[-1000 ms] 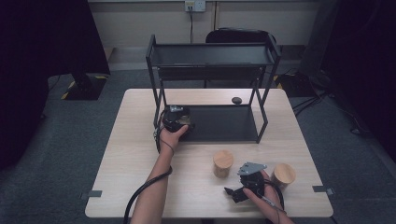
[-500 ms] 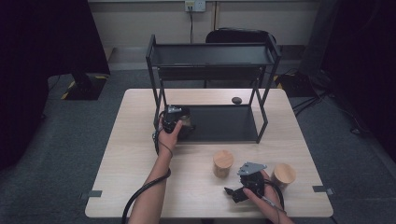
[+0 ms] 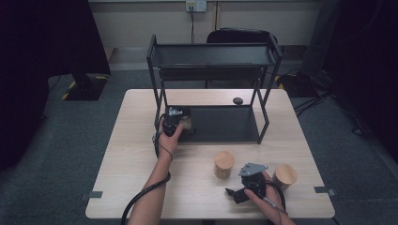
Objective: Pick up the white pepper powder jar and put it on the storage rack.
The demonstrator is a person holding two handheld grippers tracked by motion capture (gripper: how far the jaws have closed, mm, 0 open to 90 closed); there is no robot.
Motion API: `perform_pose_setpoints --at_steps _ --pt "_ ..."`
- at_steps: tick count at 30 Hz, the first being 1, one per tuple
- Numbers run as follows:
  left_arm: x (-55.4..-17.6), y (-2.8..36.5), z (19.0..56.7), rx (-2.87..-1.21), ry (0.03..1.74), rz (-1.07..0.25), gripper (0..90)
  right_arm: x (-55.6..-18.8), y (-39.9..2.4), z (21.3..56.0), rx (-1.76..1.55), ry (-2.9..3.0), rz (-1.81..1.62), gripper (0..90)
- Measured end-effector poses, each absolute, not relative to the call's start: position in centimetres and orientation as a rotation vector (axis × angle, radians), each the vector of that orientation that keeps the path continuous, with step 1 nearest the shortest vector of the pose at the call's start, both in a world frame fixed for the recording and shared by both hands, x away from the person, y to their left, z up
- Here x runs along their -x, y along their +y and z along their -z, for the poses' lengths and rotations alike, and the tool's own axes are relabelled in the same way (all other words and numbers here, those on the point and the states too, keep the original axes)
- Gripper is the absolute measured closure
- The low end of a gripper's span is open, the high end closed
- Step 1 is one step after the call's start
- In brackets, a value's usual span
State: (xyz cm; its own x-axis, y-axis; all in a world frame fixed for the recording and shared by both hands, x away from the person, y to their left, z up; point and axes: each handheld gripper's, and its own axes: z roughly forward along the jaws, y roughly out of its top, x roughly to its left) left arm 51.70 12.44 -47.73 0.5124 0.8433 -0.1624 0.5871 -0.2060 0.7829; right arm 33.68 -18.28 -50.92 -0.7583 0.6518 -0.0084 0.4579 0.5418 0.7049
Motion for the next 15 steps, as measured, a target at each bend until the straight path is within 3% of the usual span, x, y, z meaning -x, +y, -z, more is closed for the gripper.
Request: perform_pose_setpoints --at_steps 15 --pt "-50.82 12.47 47.6 -1.918 1.186 -0.386 2.1 -33.67 -18.28 50.92 -0.926 2.512 -1.031 0.0"
